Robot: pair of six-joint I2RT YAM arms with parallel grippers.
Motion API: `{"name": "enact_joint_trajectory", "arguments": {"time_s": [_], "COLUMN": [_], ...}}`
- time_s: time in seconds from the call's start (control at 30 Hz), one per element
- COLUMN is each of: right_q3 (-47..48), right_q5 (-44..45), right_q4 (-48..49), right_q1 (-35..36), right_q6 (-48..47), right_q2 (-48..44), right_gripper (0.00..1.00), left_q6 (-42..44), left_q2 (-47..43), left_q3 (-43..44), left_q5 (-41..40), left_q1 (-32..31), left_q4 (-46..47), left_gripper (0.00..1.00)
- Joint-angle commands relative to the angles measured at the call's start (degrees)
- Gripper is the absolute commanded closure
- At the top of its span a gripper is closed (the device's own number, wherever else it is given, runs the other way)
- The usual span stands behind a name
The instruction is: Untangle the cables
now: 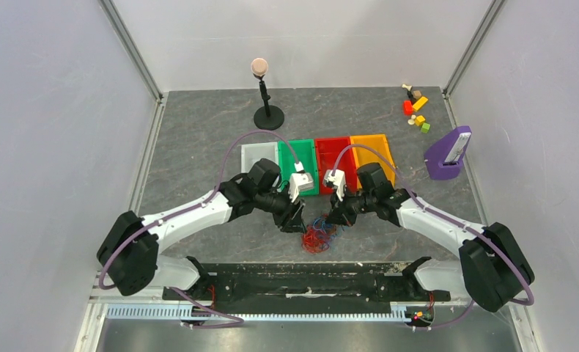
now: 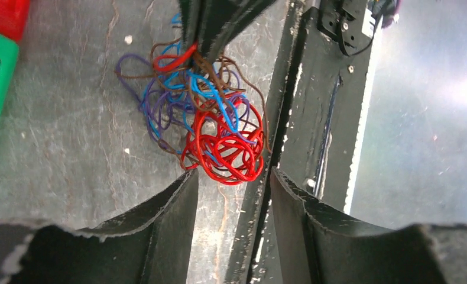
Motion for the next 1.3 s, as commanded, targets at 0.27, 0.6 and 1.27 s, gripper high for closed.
{"name": "enact_joint_trajectory", "arguments": {"time_s": [0.27, 0.6, 1.27], "right_q3": [-1.3, -0.8, 2.9], "right_q5": [0.0, -0.7, 19.8], "right_q4": [3.2, 4.3, -6.9], "right_q1": [0.2, 0.2, 0.1], "right_q6": [2.3, 3.8, -3.4], "right_q2": [-0.2, 0.5, 12.5], "right_gripper": [1.0, 1.0, 1.0], "left_q6": [-23.5, -26.3, -18.5], "left_q2": [1.1, 3.3, -17.5], "left_q3": [-2.5, -3.0, 4.8], "left_q5": [-4.4, -4.4, 0.8], "left_q1": [-0.2, -0.6, -0.2], "left_q4": [4.5, 6.6, -4.2], "left_gripper": [0.5, 0.54, 0.98]}}
